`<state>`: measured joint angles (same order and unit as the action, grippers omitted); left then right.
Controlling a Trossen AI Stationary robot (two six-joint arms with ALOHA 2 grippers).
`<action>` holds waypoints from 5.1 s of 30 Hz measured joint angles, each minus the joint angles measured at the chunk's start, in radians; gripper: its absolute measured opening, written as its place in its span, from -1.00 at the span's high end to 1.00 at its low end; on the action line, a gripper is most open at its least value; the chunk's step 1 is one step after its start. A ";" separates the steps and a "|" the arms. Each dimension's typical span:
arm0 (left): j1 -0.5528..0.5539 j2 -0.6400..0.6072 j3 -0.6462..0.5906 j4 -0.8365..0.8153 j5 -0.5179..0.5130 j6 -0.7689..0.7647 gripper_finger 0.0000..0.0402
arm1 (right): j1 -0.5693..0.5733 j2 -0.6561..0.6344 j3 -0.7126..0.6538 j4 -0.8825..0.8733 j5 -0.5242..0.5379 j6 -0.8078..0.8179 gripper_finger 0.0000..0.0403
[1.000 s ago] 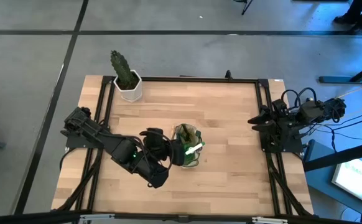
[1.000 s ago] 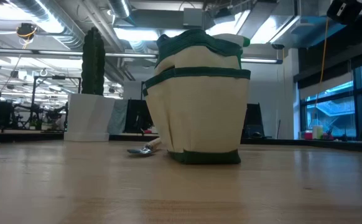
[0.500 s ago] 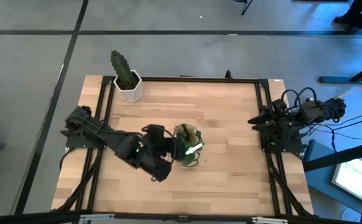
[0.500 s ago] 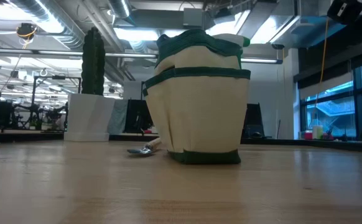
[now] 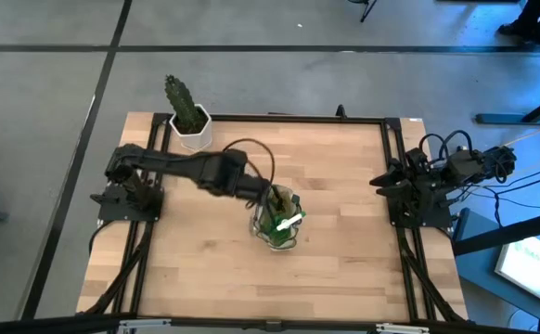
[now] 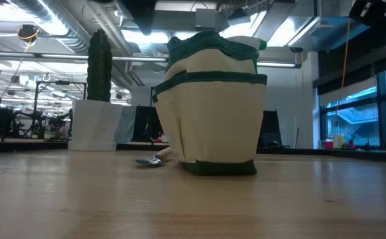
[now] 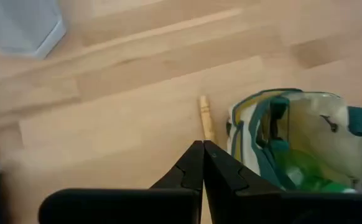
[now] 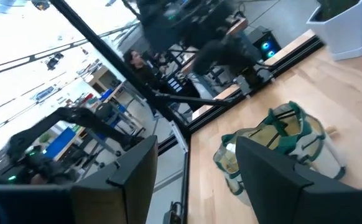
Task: Pick & Place Garden tools in Gardening bag
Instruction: Put the brown trowel into the light brown gardening bag
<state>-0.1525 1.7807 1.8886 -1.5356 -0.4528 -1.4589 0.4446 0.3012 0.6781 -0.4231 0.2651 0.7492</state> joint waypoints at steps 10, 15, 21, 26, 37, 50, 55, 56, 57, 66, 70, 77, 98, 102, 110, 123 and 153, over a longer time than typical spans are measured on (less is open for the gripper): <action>0.168 -0.002 -0.209 0.252 0.175 0.430 0.99 | 0.000 0.000 0.000 -0.006 -0.097 0.002 -0.09; 0.219 -0.002 -0.334 0.268 0.193 0.573 0.99 | 0.000 0.000 0.000 -0.007 -0.096 0.002 -0.09; 0.265 -0.051 -0.485 0.427 0.236 0.717 0.99 | 0.000 0.000 0.000 -0.007 -0.092 0.027 -0.09; 0.322 -0.140 -0.655 0.676 0.406 0.704 0.99 | 0.000 0.000 0.000 -0.005 -0.085 0.079 -0.09; 0.363 -0.196 -0.749 0.785 0.478 0.838 0.96 | 0.000 0.000 0.000 0.002 -0.007 0.081 -0.09; 0.407 -0.187 -0.749 0.860 0.540 0.680 0.15 | 0.000 0.000 0.000 0.001 -0.004 0.102 -0.09; 0.379 -0.170 -0.747 0.900 0.502 0.643 -0.08 | 0.000 0.000 0.000 0.000 -0.004 0.111 -0.09; 0.374 -0.160 -0.746 0.907 0.495 0.640 -0.10 | 0.000 0.000 0.000 0.000 -0.004 0.111 -0.09; 0.372 -0.149 -0.747 0.902 0.494 0.637 -0.12 | 0.000 0.000 0.000 0.000 -0.004 0.111 -0.09; 0.328 -0.045 -0.746 0.940 0.466 0.579 -0.14 | 0.000 0.000 0.000 0.002 -0.004 0.110 -0.09; 0.307 -0.003 -0.747 0.941 0.426 0.579 -0.14 | 0.000 0.001 0.000 0.000 0.004 0.110 -0.09; 0.290 0.011 -0.747 0.974 0.365 0.585 -0.14 | 0.000 0.000 0.000 0.000 0.039 0.108 -0.09; 0.286 -0.018 -0.749 1.020 0.319 0.703 -0.14 | 0.000 0.001 0.000 0.001 0.041 0.108 -0.09; 0.289 -0.059 -0.748 1.031 0.312 0.886 -0.14 | 0.000 0.001 0.000 0.002 0.041 0.108 -0.09; 0.387 -0.048 -0.760 1.024 0.551 0.935 -0.14 | 0.000 0.001 0.000 0.001 0.041 0.115 -0.09; 0.270 -0.016 -0.762 0.950 0.338 0.799 -0.14 | 0.000 0.013 0.000 0.000 0.055 0.103 -0.09; 0.216 0.074 -0.760 1.046 0.342 0.764 -0.14 | 0.000 0.025 0.000 0.001 0.074 0.100 -0.09</action>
<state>0.0636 1.8549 1.1282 -0.4892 -0.1104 -0.6953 0.4450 0.3260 0.6781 -0.4225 0.3393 0.8488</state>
